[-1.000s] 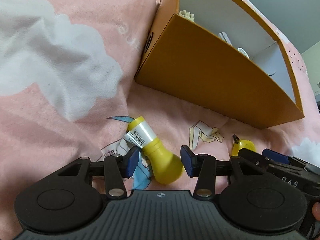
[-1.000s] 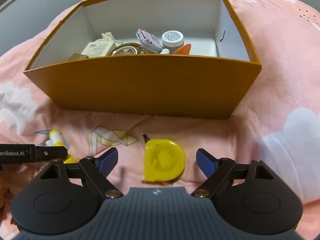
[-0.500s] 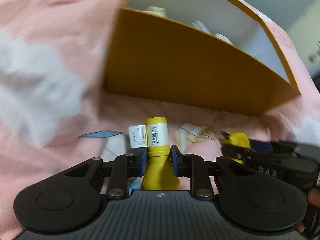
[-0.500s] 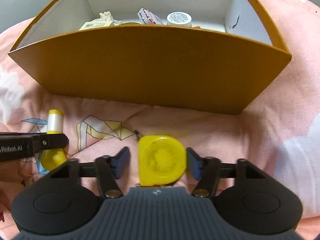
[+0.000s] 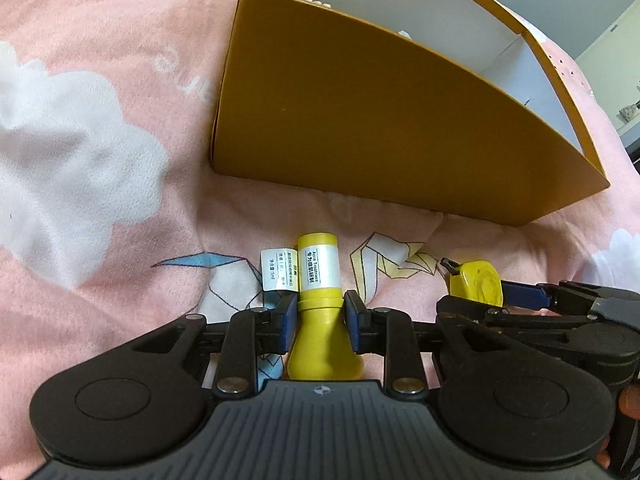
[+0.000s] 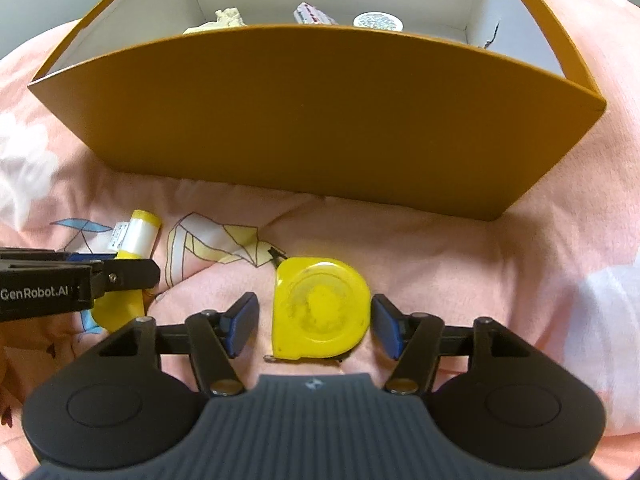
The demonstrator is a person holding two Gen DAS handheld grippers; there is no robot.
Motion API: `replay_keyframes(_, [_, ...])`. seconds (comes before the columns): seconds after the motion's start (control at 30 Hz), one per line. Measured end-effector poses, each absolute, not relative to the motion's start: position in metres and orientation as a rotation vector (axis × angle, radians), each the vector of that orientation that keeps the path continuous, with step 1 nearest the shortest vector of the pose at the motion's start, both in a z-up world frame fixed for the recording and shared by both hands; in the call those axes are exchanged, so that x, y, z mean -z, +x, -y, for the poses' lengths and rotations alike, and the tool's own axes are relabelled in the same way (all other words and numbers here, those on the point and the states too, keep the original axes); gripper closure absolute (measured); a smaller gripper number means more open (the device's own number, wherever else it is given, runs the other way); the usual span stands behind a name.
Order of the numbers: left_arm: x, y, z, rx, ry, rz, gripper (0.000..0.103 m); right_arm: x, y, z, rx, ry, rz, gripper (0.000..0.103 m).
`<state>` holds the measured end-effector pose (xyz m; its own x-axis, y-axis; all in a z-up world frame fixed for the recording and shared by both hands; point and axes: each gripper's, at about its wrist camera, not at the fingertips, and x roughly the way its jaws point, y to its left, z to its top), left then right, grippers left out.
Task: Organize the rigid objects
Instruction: 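Grasp the yellow tape measure with the right gripper while the left holds the bottle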
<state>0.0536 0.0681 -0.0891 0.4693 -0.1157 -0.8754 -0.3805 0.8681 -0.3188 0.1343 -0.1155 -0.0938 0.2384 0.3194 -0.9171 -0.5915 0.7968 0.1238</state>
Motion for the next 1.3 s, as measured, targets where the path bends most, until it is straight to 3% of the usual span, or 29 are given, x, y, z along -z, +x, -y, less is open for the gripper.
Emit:
replay_keyframes(0.43, [0.094,0.060,-0.062,-0.160,-0.505,-1.095,0.074,0.096,0.133,0.117,-0.615,-0.240,-1.165,0.042])
replay_keyframes(0.67, [0.096,0.065,-0.055,-0.153,-0.479,-1.102,0.075,0.095,0.133,0.117,-0.620,-0.243,-1.171,0.053])
replay_keyframes(1.3, [0.048,0.044,-0.038,-0.073,-0.402,-0.945,0.076,0.056,0.117,0.132,-0.638,-0.238,-1.045,0.053])
